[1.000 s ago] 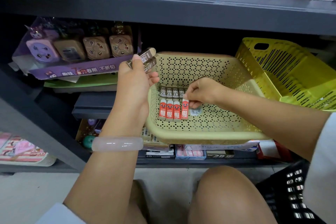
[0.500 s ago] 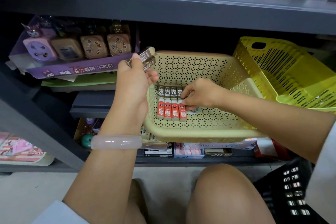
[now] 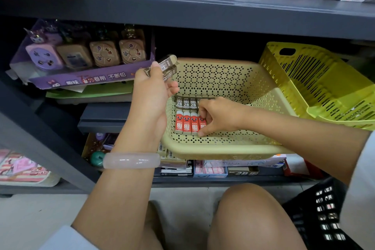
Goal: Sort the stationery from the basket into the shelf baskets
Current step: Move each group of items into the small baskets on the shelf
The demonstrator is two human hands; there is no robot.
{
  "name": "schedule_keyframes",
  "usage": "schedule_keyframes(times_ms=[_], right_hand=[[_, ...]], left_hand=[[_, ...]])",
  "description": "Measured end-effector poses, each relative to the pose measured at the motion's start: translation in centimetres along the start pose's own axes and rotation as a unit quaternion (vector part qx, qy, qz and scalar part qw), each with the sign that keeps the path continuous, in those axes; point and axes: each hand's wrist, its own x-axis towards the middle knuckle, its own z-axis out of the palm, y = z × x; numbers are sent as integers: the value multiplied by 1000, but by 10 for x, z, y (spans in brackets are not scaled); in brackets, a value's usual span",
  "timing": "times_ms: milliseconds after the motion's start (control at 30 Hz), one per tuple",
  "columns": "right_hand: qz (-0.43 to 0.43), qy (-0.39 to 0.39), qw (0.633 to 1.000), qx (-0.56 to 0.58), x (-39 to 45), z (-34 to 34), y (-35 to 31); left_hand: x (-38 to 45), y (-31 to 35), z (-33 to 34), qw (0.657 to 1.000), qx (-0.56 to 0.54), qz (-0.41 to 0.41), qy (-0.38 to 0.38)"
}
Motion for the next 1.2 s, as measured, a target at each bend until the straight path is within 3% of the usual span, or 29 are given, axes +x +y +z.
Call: schedule_keyframes(times_ms=[67, 100, 167, 233, 333, 467, 533, 633, 800, 900, 1067, 1133, 1200], right_hand=[[-3, 47, 996, 80, -3, -7, -1], [0, 83, 981, 173, -5, -13, -2], [-1, 129, 900, 417, -6, -25, -5], [-23, 131, 817, 561, -4, -32, -7], [-47, 150, 773, 615, 0, -35, -11], [-27, 193, 708, 678, 1, -43, -2], [27, 229, 732, 641, 2, -48, 11], [177, 246, 822, 483, 8, -46, 31], [287, 130, 898, 307, 24, -32, 47], [304, 67, 891, 330, 32, -23, 48], [303, 29, 870, 388, 28, -23, 41], [295, 31, 887, 354, 24, -26, 39], [256, 97, 917, 291, 20, -30, 39]], left_hand=[[-1, 1, 2, 1000, 1, -3, -10], [-2, 1, 3, 1000, -2, -6, -17], [-5, 1, 7, 999, -9, -15, -35], [-8, 1, 11, 997, -32, -35, -58], [-11, 1, 14, 992, -63, -67, -83], [-9, -3, 10, 997, 21, -35, -62], [-7, -4, 7, 998, 53, -5, -42], [-4, -6, 4, 997, 72, 9, -30], [0, -9, 2, 996, 87, 12, -35], [3, -11, 2, 995, 94, 14, -34], [3, -12, 3, 994, 98, 16, -35], [3, -12, 4, 994, 102, 20, -38], [1, -12, 5, 993, 106, 26, -43]])
